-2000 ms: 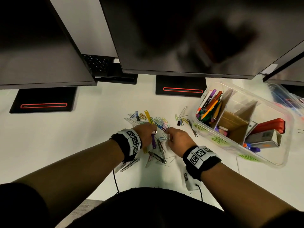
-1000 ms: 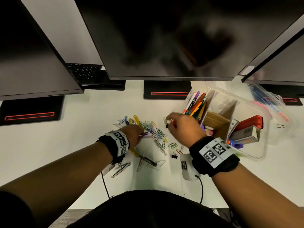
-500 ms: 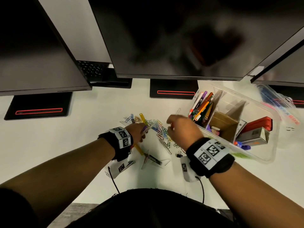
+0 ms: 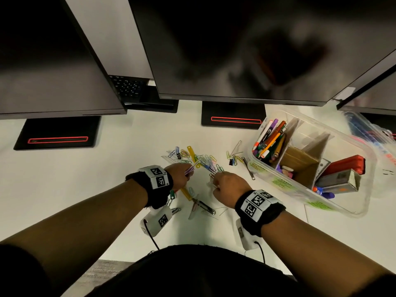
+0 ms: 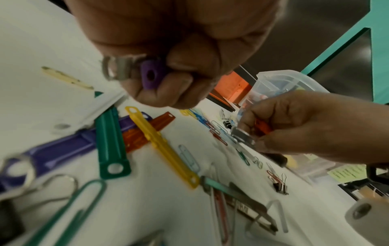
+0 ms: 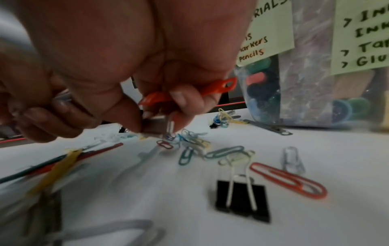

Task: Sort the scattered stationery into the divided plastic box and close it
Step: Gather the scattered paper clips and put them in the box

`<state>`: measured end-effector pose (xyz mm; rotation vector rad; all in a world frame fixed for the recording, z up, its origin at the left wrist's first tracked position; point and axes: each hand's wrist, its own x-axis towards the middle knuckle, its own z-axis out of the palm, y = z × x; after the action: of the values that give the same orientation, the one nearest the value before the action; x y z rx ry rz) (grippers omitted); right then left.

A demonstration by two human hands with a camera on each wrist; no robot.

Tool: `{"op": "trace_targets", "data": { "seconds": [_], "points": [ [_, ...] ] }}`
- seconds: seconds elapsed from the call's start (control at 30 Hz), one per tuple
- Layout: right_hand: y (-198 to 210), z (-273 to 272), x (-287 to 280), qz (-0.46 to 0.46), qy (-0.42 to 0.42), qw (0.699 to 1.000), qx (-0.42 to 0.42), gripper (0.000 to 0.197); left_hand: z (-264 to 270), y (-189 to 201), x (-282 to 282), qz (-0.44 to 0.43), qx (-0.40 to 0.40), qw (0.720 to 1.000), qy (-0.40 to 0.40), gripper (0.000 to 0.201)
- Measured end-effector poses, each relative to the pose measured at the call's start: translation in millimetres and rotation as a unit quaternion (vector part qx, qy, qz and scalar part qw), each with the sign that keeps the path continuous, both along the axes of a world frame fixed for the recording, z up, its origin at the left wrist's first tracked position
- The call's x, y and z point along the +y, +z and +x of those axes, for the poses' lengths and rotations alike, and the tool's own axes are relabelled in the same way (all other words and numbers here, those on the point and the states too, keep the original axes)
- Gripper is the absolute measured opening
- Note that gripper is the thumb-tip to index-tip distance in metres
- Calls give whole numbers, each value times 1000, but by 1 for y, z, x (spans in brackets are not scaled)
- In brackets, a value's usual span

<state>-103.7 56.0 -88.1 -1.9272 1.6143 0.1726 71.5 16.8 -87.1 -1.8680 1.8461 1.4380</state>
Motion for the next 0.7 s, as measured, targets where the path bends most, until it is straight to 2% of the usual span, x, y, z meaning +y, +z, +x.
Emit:
{"op": "trace_targets", "data": {
  "seconds": [0.03, 0.2, 0.27, 0.33, 0.37, 0.47, 0.5, 0.63, 0.7],
  "points": [
    [1, 2, 1, 13, 13, 1000, -1, 9, 0, 2, 0, -5, -8, 1000, -12, 38],
    [-7, 13, 7, 75, 87, 993, -10, 18, 7, 4, -4, -7, -6, 1000, -19, 36],
    [-11, 17, 9, 77, 113, 990, -19, 15, 12, 3, -2, -45, -40, 996, -71, 39],
    [-16, 21, 10, 76, 122, 989, -26, 23, 14, 0, 3, -85, -82, 981, -151, 35],
    [-19, 22, 11, 74, 123, 989, -25, 27, 16, -5, 4, -101, -117, 964, -218, 33],
    [-23, 25, 10, 55, 116, 991, -26, 31, 20, -12, 8, -139, -135, 941, -276, 32],
    [-24, 24, 9, 46, 108, 993, -26, 30, 23, -12, 6, -141, -146, 924, -324, 34],
    [-26, 17, 4, 1, 95, 995, 9, 23, 23, -2, 5, -93, -188, 915, -344, 39],
    [-26, 13, 4, -21, 93, 995, 27, 22, 20, 0, 5, -98, -194, 908, -359, 33]
  ]
}}
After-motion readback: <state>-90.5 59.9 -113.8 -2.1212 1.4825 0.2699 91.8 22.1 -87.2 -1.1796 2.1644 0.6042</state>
